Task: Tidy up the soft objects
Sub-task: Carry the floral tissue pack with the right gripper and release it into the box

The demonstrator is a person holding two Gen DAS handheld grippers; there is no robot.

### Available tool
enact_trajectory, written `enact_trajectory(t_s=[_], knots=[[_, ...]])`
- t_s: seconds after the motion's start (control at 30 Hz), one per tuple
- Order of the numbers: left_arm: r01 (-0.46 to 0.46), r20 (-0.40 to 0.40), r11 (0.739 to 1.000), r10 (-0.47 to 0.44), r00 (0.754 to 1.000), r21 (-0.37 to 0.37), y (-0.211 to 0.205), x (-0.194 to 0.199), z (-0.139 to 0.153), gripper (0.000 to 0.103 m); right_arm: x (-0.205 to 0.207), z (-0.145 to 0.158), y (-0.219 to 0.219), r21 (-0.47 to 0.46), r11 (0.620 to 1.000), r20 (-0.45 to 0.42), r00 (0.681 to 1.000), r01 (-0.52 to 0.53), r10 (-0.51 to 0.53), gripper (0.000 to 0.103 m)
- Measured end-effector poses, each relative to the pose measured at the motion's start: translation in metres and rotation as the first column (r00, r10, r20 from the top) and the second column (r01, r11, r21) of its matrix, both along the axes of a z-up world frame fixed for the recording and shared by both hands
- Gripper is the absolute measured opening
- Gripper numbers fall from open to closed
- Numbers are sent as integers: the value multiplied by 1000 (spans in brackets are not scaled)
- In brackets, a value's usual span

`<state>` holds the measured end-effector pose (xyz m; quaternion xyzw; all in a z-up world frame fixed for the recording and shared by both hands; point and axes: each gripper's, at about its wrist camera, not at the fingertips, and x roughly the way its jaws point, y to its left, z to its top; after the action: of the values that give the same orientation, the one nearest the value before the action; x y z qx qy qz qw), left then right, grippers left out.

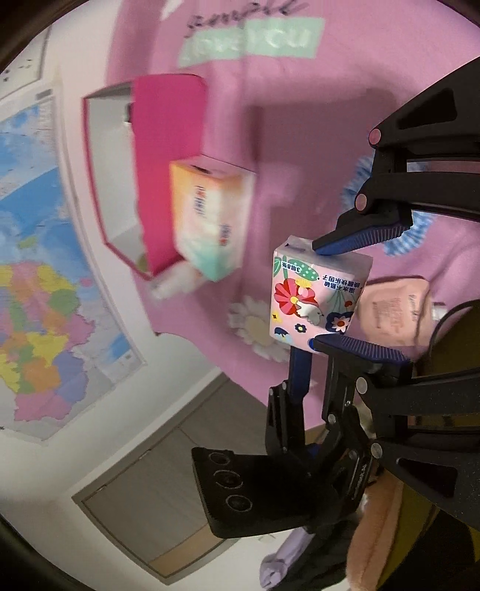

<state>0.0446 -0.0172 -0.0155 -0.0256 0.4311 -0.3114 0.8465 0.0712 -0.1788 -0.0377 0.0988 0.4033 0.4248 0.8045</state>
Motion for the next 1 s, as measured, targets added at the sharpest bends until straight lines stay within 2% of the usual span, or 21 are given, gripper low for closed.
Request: enact_trajectory(t_s=[0.33, 0.53, 1.0], knots=[[-21, 63, 1000, 22, 998, -13, -5, 34, 21, 41, 25, 28, -6, 26, 998, 70, 996, 62, -63, 46], [-32, 69, 999, 34, 997, -17, -7, 56, 29, 41, 43, 41, -13, 59, 995, 89, 992, 83, -88, 46], [-78, 118, 996, 73, 990, 40, -13, 113, 54, 41, 92, 60, -14, 67, 988, 132, 980, 140, -148, 46]])
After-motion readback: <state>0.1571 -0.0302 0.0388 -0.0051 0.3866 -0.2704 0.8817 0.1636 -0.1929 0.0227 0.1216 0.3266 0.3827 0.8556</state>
